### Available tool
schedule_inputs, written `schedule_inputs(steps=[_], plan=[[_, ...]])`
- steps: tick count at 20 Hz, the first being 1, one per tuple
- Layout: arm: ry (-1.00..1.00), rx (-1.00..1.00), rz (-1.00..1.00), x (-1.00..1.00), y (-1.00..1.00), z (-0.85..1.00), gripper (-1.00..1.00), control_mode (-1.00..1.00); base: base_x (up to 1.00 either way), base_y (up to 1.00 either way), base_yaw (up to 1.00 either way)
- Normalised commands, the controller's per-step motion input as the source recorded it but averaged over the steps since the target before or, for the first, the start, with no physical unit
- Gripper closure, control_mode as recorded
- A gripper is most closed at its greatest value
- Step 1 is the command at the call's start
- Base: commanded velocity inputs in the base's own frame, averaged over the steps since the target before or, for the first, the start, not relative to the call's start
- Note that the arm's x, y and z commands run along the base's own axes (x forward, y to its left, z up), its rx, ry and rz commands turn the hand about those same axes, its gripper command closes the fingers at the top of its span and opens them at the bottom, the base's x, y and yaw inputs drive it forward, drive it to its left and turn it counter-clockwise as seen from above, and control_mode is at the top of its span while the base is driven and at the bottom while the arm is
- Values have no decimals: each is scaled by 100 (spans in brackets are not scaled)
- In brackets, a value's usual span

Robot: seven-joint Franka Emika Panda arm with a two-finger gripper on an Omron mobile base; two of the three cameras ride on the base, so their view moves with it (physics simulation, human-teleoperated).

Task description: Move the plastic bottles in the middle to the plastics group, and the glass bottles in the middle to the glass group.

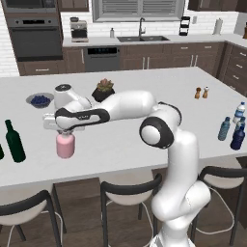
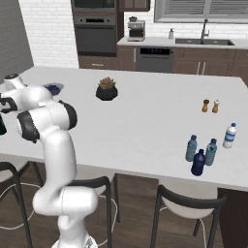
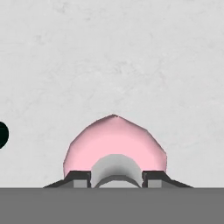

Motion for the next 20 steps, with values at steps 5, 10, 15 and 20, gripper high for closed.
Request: schedule_inputs(steps=[5,10,15,20], plan=[[0,9,0,0,65,0,100,-100,0,0,0],[0,10,0,0,50,-7,100,-100,0,0,0],[0,7,0,1,44,-20,100,-100,0,0,0],[0,4,0,8,34,-25,100,-100,0,0,0]])
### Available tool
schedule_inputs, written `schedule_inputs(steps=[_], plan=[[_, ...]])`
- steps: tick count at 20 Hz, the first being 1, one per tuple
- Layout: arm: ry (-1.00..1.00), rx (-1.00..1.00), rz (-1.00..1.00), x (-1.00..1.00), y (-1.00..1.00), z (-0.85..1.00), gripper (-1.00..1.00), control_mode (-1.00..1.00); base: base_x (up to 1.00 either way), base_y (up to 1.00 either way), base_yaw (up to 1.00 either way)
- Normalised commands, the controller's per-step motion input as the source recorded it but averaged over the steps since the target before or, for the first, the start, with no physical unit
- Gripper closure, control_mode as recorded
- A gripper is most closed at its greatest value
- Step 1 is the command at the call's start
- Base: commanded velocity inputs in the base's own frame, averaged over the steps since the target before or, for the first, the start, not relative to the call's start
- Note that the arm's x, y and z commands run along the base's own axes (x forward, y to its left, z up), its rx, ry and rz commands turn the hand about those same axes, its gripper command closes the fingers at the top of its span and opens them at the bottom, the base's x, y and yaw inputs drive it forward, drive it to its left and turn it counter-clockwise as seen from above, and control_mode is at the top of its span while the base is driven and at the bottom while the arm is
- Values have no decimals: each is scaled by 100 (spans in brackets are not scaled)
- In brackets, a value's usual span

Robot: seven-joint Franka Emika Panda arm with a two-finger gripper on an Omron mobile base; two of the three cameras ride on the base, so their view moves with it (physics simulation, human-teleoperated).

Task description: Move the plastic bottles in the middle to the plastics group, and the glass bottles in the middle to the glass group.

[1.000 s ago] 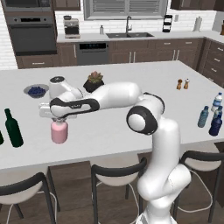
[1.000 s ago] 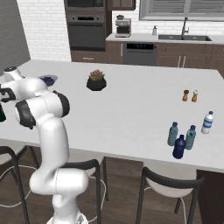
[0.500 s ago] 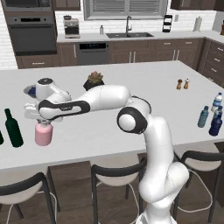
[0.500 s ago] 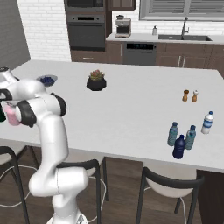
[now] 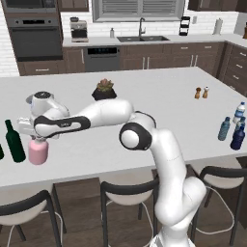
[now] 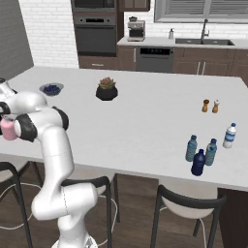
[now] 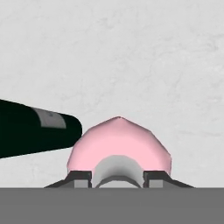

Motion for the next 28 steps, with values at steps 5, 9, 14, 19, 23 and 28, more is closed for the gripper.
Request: schedule_inputs(steps=[5,9,14,19,23,28], plan=[[0,0,0,9,23,-29,100,-100,0,0,0],[2,0,0,1,6,-32,100,-100,0,0,0],[4,-1,-2,-18,-31,-24,-100,-100,0,0,0],[0,0,0,-19,-28,-5,-100,-100,0,0,0],[-1,7,0,-4,-2,10,-100,-100,0,0,0],[-2,8,0,-1,-32,26,-100,-100,0,0,0]])
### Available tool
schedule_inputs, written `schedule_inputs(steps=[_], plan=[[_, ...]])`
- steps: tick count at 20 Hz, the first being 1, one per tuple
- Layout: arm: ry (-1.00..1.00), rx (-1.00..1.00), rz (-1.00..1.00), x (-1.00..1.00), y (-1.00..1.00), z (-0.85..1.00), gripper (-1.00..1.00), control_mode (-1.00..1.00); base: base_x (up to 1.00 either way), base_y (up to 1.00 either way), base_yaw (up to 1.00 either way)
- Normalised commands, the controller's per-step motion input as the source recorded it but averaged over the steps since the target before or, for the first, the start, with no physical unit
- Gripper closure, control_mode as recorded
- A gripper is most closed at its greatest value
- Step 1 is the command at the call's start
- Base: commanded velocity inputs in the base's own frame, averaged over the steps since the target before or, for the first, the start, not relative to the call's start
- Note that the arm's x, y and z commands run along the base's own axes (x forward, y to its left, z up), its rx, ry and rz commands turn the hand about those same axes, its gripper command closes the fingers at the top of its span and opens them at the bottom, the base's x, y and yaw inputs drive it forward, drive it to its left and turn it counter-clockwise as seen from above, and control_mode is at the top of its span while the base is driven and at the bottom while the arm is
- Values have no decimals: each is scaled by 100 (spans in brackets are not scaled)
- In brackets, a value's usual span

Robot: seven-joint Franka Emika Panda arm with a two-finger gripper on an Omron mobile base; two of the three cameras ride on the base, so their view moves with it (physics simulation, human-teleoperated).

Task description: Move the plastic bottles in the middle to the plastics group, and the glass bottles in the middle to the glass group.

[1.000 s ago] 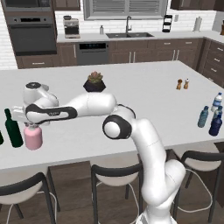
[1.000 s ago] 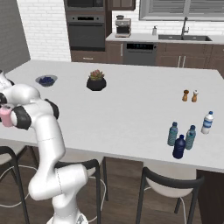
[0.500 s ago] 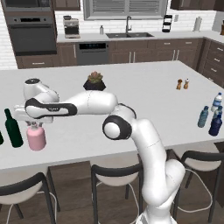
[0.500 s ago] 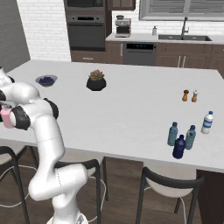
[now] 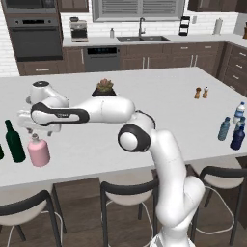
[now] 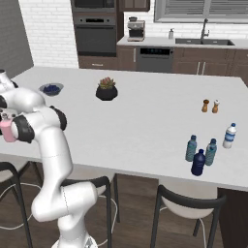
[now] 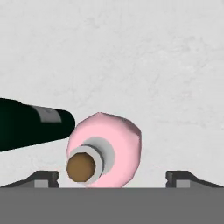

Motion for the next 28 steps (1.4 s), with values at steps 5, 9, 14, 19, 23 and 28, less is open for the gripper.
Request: schedule_inputs(steps=[5,9,14,19,23,28], plan=[[-3,1,0,-5,-68,33,-100,-100,0,0,0],[-1,0,0,-22,-88,7,-100,-100,0,0,0],[-2,0,0,-37,-99,0,-100,-100,0,0,0],[4,-6,3,-32,-99,0,-100,-100,0,0,0],[-2,-15,22,-52,-95,2,-100,-100,0,0,0],[-10,-13,24,-65,-92,3,-100,-100,0,0,0]])
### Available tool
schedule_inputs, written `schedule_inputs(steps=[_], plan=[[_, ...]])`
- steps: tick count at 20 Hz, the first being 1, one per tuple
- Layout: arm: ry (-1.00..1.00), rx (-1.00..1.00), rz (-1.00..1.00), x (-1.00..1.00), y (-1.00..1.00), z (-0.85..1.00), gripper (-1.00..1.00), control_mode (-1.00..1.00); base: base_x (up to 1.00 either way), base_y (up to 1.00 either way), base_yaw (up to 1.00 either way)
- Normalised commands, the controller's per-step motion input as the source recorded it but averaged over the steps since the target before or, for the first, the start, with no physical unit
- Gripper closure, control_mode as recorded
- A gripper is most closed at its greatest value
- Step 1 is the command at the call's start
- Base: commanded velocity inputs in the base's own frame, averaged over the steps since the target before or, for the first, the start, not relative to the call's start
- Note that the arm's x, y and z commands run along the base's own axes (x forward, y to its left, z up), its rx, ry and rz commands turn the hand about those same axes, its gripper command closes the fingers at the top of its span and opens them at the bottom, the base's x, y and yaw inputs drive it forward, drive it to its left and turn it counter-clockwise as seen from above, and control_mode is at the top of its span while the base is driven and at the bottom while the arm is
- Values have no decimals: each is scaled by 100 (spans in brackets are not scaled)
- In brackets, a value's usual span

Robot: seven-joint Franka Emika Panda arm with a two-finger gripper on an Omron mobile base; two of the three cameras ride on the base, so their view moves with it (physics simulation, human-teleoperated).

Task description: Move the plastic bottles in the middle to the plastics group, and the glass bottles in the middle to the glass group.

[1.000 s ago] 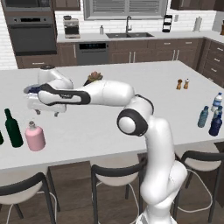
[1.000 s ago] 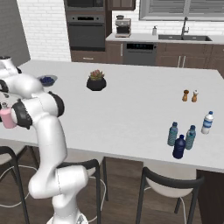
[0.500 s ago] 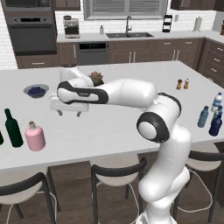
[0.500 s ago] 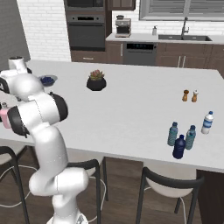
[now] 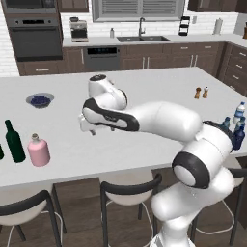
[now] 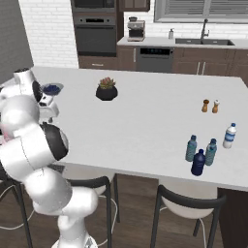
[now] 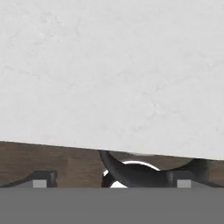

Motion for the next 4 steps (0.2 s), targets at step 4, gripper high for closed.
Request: schedule_inputs(steps=[4], plan=[[-1,-13,20,-52,-86,3,-100,-100,0,0,0]])
